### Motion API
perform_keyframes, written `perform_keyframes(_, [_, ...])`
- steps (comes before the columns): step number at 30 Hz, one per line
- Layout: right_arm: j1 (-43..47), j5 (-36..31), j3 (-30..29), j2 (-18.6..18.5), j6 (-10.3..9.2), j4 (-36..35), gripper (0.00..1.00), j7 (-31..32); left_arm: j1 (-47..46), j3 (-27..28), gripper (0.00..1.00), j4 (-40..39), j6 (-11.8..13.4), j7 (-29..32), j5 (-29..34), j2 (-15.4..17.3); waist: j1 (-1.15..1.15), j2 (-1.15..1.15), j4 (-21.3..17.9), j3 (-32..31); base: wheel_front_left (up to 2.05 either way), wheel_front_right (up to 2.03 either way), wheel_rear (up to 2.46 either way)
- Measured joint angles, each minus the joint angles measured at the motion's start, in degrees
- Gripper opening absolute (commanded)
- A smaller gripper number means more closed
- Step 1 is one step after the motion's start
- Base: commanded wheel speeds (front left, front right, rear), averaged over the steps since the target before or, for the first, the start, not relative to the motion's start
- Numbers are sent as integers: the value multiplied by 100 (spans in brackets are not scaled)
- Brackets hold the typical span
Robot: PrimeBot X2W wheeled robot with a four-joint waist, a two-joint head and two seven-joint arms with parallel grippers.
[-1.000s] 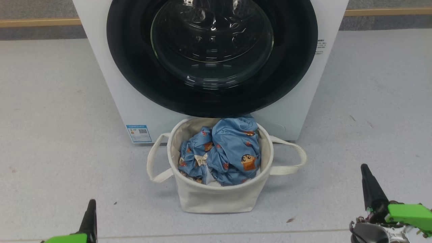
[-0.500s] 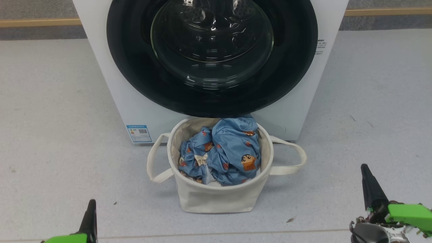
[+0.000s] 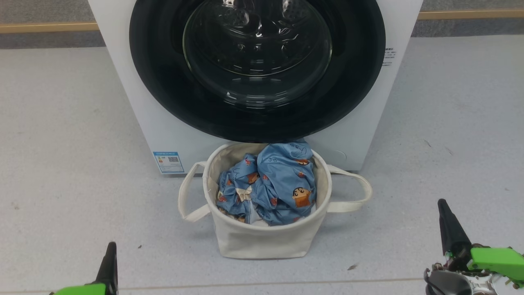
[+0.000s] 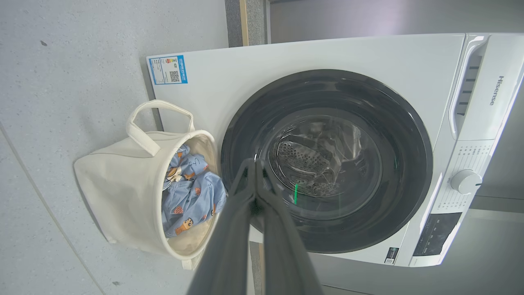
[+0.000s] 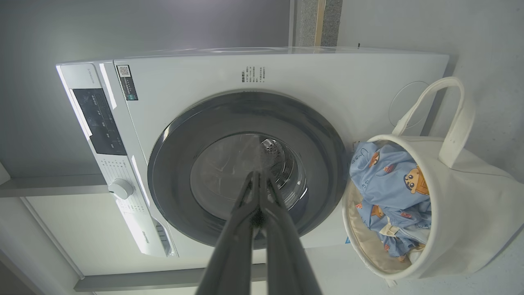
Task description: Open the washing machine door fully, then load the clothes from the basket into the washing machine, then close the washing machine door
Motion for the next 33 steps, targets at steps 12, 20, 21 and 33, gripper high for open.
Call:
perform_keyframes(12, [0,0,-1,0,0,0,0,0,0,0,0,0,0,0,0,0,0,0,0,0,0,0,0])
perform_keyframes(20, [0,0,-2,0,0,0,0,0,0,0,0,0,0,0,1,0,0,0,0,0,0,0,0])
perform_keyframes(21, [0,0,-2,0,0,0,0,0,0,0,0,0,0,0,0,0,0,0,0,0,0,0,0])
perform_keyframes(33, [0,0,-3,0,0,0,0,0,0,0,0,0,0,0,0,0,0,0,0,0,0,0,0])
